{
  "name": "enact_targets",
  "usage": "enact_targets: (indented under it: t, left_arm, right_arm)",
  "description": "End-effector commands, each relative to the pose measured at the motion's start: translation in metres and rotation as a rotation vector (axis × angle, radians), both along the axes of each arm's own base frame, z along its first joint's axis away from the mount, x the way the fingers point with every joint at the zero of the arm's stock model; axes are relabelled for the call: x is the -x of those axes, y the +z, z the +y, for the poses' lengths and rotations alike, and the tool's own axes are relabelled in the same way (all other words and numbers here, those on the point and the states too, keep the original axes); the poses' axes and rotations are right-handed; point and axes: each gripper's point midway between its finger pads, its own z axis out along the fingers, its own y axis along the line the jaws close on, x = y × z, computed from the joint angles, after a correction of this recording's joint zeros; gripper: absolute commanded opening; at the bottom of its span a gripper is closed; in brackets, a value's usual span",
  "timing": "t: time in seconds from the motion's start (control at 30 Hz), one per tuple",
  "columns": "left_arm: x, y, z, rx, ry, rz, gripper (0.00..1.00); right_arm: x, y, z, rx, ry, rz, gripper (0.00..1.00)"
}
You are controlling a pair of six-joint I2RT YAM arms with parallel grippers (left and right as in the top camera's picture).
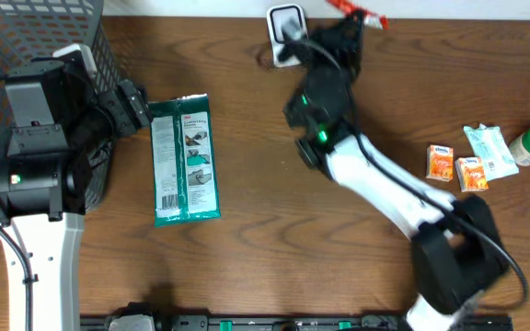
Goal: Scan the item barcode
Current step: 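Lift the red tube and carry it to the scanner, then hold the red tube in front of the scanner window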
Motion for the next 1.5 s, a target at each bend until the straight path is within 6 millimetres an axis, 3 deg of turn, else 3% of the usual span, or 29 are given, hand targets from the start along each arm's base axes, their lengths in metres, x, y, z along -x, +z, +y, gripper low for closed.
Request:
enact_targets:
  t: [0.0, 0.13, 0.23, 0.43, 0.6, 0.77, 1.17, 1.47]
  left_arm:
    - [0.0, 0.002, 0.001, -0.006, -0.007, -0.007, 0.87]
    - [0.0, 0.002, 0.001, -0.006, -0.007, -0.007, 0.87]
    - [0.0, 0.002, 0.001, -0.006, -0.007, -0.007, 0.87]
    - [0.0, 0.002, 0.001, -0.006, -0.007, -0.007, 0.87]
    - [0.0, 0.002, 0.001, -0.006, -0.007, -0.007, 0.87]
    - [0.0, 0.002, 0.001, -0.006, -0.007, -0.007, 0.87]
    - [0.0, 0.002, 0.001, -0.006, -0.007, -0.007, 0.87]
    - [0.0, 0.002, 0.001, -0.007, -0.007, -0.007, 0.87]
  right_arm:
    - [-0.032, -0.002, -0.007, 0.033, -0.12, 0.041, 0.01]
    - [-0.064, -0.026, 0.006, 0.031, -0.141, 0.046, 0.01]
    - [-0.082, -0.053, 0.018, 0.051, -0.137, 0.071, 0.01]
    - [-0.111, -0.142, 0.028, 0.155, -0.119, 0.204, 0.01]
    - [-0.124, -0.205, 0.022, 0.202, -0.109, 0.283, 0.01]
    - [-0.124, -0.249, 0.023, 0.222, -0.104, 0.332, 0.01]
    - [-0.113, -0.294, 0.034, 0.224, -0.075, 0.47, 0.01]
    - [-0.114, -0.297, 0.036, 0.211, -0.056, 0.472, 0.01]
